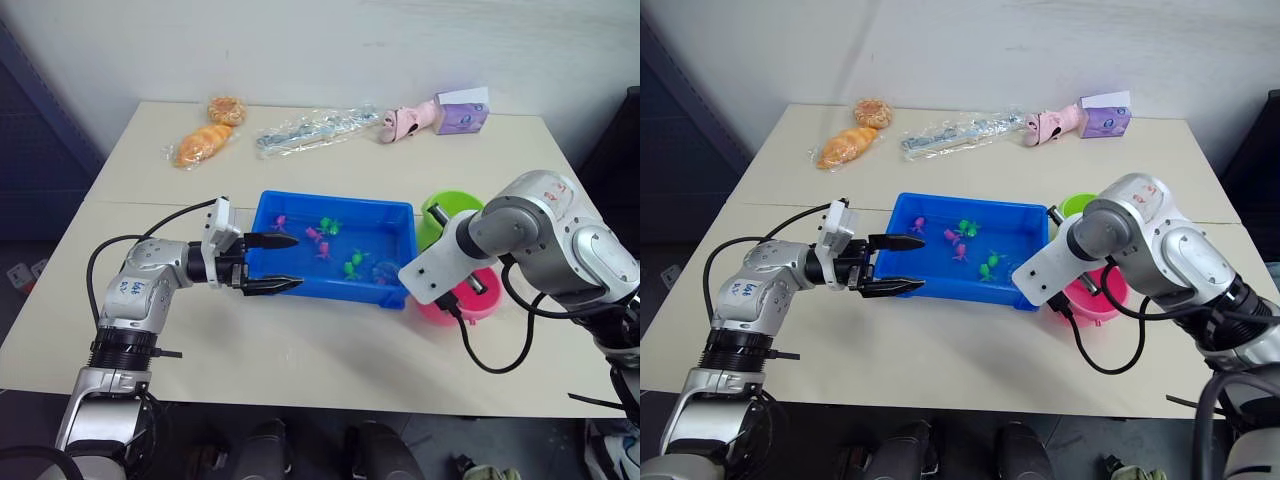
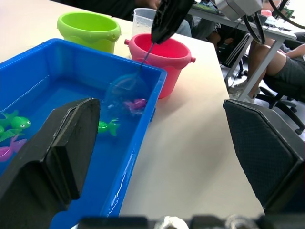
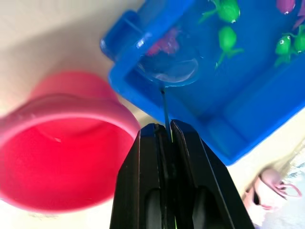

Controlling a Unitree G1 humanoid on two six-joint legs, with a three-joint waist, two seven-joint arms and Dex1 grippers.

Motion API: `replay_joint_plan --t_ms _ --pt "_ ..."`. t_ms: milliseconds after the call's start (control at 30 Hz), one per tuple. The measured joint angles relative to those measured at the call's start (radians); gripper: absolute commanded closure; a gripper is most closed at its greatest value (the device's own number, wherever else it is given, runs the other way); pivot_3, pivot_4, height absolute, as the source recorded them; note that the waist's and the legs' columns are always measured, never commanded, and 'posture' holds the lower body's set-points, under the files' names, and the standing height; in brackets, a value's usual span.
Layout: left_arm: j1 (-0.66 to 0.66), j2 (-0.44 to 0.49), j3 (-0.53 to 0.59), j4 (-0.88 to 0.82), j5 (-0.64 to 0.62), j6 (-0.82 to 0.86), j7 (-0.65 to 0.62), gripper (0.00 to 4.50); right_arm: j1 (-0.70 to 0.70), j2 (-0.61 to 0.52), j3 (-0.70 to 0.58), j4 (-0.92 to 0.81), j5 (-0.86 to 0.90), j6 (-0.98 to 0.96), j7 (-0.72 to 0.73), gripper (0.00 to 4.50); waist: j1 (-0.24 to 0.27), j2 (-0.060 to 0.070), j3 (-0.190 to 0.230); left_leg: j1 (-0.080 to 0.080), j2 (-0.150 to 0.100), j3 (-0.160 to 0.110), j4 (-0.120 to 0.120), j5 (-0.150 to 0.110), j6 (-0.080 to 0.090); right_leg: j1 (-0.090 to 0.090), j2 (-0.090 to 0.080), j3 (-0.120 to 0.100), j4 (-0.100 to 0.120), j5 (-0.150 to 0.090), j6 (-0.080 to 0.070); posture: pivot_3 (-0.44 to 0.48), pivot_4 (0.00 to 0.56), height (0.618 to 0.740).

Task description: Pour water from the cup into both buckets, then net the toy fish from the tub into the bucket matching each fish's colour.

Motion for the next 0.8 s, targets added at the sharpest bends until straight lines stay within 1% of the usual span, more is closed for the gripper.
replay_joint_plan --t_ms 167,300,433,600,800 --pt "0.006 0.003 0.0 -0.002 0.0 0.003 0.001 0.05 0.027 0.01 -0.015 -0.012 0.041 0.124 0.002 4.5 -0.001 0.0 0.0 0.0 0.0 0.0 0.0 0.0 0.0 0.0 0.0 0.0 0.0 0.0 0.0 0.0 0.15 0.74" --pt "0.015 0.009 0.001 -0.007 -0.001 0.008 0.003 0.05 0.039 0.013 -0.05 0.004 0.066 0.185 -0.004 4.5 0.0 0.0 0.0 0.0 0.0 0.0 0.0 0.0 0.0 0.0 0.0 0.0 0.0 0.0 0.0 0.0 0.15 0.74" --pt "0.025 0.017 0.004 -0.012 -0.003 0.016 0.005 0.05 0.082 0.014 -0.087 0.013 0.098 0.263 -0.014 4.5 0.0 0.0 0.0 0.0 0.0 0.0 0.0 0.0 0.0 0.0 0.0 0.0 0.0 0.0 0.0 0.0 0.15 0.74" --pt "0.034 0.019 0.017 -0.022 -0.003 0.023 0.011 0.05 0.099 0.077 -0.136 0.037 0.163 0.386 -0.067 4.5 -0.001 0.0 0.0 0.0 0.0 0.0 0.0 0.0 0.0 0.0 0.0 0.0 0.001 0.0 0.0 0.0 0.15 0.74" --pt "0.034 0.024 0.02 -0.028 -0.003 0.025 0.011 0.05 0.126 0.084 -0.185 0.076 0.252 0.452 -0.103 4.5 0.0 0.0 0.0 0.0 0.0 0.0 0.0 0.0 0.0 0.0 0.0 0.0 0.0 0.0 0.0 0.0 0.15 0.74"
